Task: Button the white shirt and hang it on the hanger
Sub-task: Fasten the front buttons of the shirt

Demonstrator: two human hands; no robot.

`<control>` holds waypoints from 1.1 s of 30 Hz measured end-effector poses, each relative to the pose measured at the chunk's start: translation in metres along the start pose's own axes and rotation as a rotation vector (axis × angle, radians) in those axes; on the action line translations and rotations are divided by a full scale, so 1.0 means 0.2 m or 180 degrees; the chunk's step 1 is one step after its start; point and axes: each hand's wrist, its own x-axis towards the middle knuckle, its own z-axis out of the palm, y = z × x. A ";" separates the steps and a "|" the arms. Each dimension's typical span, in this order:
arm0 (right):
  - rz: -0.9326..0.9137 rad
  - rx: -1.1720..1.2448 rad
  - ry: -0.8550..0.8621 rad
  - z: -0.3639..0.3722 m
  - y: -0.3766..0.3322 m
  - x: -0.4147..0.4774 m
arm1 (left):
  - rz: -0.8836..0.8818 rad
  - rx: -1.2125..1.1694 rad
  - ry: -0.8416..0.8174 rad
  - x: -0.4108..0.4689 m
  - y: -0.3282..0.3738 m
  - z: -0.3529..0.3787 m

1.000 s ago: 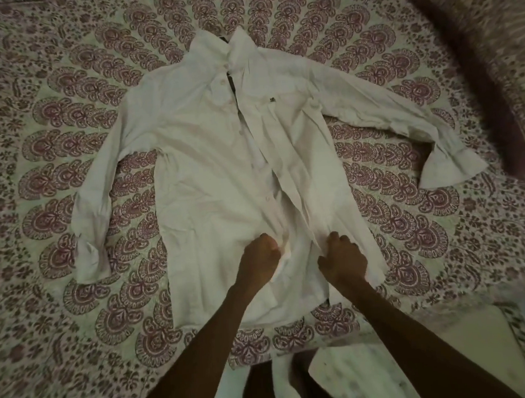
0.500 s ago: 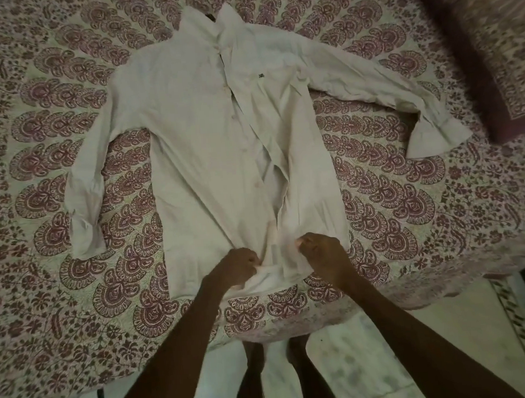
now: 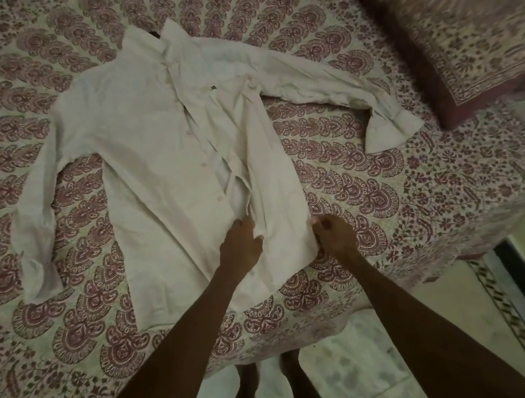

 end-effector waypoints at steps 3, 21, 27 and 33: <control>0.0153 0.0370 -0.0297 -0.01 0.00 0.04 | -0.0193 -0.0141 0.0008 0.03 0.08 0.04; 0.1564 0.1918 0.0188 -0.14 0.13 0.06 | -0.0269 -0.0674 -0.0143 0.07 0.18 0.17; 0.0603 0.0409 0.0747 -0.07 0.13 0.05 | -0.0619 -0.1674 0.1705 0.01 0.22 0.06; 0.0647 0.0196 0.0992 -0.06 0.09 0.07 | -0.0878 -0.1561 0.1641 -0.01 0.15 0.06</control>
